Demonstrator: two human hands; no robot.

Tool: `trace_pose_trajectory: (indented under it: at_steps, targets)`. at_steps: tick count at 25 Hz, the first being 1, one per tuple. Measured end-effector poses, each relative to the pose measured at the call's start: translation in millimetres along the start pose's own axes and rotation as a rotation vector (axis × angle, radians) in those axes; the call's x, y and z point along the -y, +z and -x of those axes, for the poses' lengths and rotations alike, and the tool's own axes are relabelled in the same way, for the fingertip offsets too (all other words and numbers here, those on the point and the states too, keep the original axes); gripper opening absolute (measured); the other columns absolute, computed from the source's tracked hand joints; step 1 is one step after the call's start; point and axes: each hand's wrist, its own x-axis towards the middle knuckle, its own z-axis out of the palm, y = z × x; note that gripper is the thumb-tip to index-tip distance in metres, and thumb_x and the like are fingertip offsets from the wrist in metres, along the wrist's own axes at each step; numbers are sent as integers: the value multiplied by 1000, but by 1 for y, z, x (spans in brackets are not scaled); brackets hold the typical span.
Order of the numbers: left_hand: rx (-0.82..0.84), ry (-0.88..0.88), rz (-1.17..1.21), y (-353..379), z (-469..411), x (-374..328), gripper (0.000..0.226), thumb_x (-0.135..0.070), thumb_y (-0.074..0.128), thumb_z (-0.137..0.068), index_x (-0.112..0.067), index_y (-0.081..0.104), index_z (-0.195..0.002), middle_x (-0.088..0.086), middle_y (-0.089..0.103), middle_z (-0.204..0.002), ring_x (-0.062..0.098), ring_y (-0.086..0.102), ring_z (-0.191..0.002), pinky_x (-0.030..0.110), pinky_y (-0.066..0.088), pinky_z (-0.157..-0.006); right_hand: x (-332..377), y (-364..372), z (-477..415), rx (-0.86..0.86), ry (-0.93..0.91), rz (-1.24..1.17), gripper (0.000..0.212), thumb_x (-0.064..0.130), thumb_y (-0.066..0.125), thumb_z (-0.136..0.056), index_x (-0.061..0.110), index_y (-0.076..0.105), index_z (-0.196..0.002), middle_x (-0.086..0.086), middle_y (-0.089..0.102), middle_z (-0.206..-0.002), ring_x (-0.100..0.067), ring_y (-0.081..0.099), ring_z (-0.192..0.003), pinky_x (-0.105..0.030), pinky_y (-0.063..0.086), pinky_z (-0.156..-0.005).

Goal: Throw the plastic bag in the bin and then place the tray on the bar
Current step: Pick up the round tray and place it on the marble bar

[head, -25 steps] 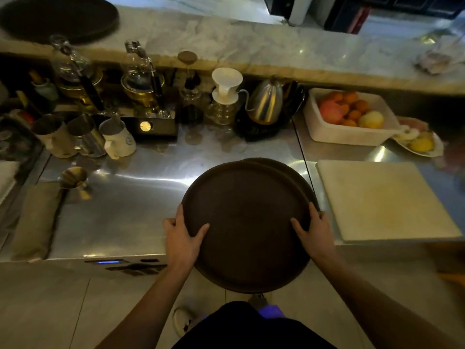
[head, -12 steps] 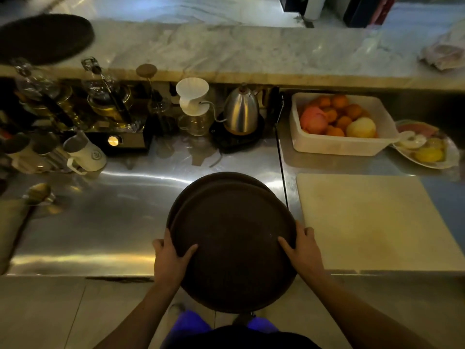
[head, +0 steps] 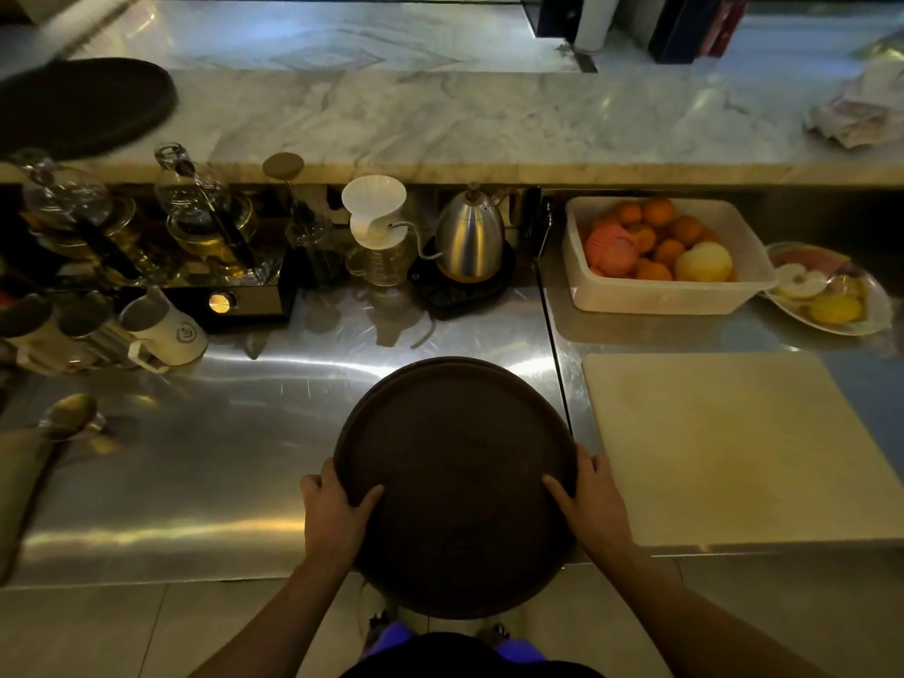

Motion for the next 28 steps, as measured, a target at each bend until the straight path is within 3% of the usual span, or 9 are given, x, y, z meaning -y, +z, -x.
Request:
trace_pose_trajectory:
  at_steps: [13, 28]
  targets:
    - [-19, -54, -99, 4, -8, 0, 65, -25, 75, -79, -10, 40, -131, 21, 35, -130, 39, 43, -119, 44, 48, -91, 8, 11, 0, -42, 44, -40, 62, 40, 63, -89, 10, 41, -138, -15, 52, -120, -32, 57, -107, -42, 52, -89]
    - [79, -190, -236, 0, -19, -13, 70, -28, 72, -81, -12, 33, -137, 23, 33, -134, 44, 35, -124, 49, 44, -94, 11, 11, 2, -57, 48, -43, 64, 41, 61, -90, 12, 36, -142, -17, 49, -123, -31, 55, -109, -41, 50, -90]
